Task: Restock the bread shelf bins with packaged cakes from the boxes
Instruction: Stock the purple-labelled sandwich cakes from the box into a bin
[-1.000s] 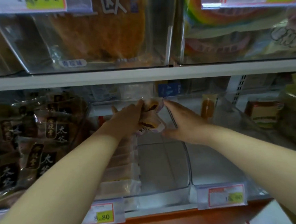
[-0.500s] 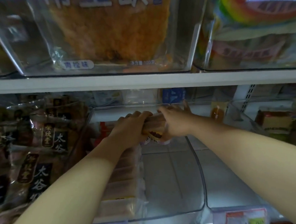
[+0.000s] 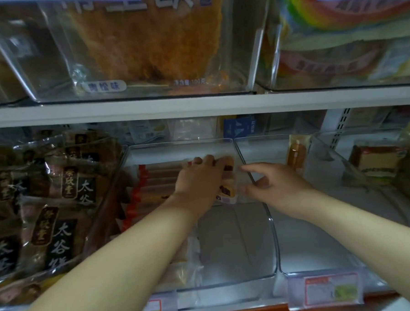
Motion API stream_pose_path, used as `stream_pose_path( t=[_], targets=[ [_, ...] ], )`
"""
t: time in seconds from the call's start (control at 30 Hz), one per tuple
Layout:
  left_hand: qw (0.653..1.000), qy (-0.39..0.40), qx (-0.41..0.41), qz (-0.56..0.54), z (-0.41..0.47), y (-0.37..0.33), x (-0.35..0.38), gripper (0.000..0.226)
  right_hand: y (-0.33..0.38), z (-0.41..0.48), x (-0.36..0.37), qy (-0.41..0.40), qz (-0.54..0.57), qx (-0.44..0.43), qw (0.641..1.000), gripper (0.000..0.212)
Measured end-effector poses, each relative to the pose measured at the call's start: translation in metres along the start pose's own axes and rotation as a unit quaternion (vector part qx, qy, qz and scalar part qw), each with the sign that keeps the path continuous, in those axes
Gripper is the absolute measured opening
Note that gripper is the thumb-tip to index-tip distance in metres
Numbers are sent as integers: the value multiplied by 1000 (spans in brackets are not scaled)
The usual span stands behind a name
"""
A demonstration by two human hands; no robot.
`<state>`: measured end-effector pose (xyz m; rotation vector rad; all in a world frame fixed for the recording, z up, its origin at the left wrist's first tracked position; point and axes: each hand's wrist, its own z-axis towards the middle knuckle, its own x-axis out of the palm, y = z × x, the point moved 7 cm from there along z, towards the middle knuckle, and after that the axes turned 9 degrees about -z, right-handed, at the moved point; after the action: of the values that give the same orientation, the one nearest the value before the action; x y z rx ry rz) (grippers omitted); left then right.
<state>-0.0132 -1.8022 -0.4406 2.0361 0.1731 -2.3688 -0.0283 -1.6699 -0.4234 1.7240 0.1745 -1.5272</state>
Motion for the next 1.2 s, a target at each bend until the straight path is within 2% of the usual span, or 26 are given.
stream_pose_path(
  t=[0.13,0.3,0.47,0.57,0.6,0.67,0.77,0.87,0.97,1.07,1.2],
  targets=[
    [995,64,-48,67,9,0,20,87,2,-2,0,2,5,9,1000,52],
    [989,80,-58,108,22,5,32,71,0,-2,2,19,14,3,1000,54],
    [998,33,-40,21,20,11,13,63,-3,-1,2,18,13,7,1000,54],
    [997,-21,-21,-69,5,7,-10,43,-2,-1,2,16,21,4,1000,50],
    [996,-16,-18,-87,0,4,-12,34,-1,0,2,14,25,1,1000,48],
    [996,50,-11,-71,-10,-6,0,29,-2,1,2,10,26,4,1000,51],
    [985,171,-11,-16,-22,-23,34,41,-1,-1,2,9,22,6,1000,55],
    [971,223,-76,-36,-22,-21,53,63,3,-4,1,15,10,7,1000,55],
    [965,237,-107,-45,-21,-23,51,77,3,-3,2,24,2,5,1000,56],
    [966,226,-113,-51,-20,-20,42,79,0,-1,2,25,8,-1,1000,56],
    [958,249,-126,-71,-16,-16,43,81,-2,2,4,25,10,-9,1000,56]
  ],
)
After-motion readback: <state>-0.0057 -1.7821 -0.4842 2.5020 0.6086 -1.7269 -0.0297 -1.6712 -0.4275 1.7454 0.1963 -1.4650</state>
